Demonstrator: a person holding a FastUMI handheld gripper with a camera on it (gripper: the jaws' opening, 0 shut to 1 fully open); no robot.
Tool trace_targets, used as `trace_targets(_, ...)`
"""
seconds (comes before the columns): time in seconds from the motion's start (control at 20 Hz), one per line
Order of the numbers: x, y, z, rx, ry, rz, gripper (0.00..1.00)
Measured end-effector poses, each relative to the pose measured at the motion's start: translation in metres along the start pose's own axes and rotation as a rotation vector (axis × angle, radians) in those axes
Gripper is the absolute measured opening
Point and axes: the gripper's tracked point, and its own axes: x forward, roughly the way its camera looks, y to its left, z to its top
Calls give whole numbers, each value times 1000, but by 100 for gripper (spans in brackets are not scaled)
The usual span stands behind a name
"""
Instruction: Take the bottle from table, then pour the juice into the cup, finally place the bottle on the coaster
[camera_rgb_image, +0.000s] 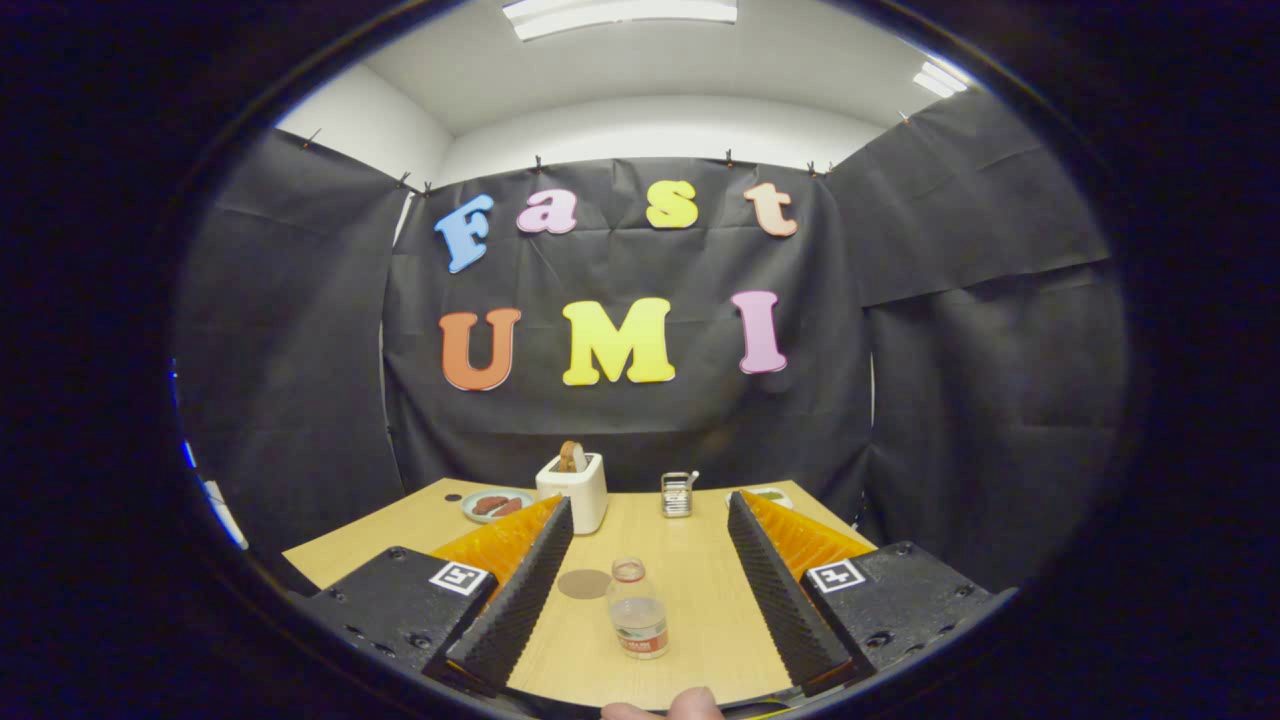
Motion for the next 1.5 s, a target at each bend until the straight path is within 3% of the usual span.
trace_targets(0.2, 16, 13, -56, 14, 86, 60, 100)
trace_targets(0.7, 57, -1, -176, -66, 225, 23, 100)
trace_targets(1.3, 116, 3, -224, 40, 293, 32, 99)
trace_targets(1.5, 120, 2, -219, 44, 296, 14, 86)
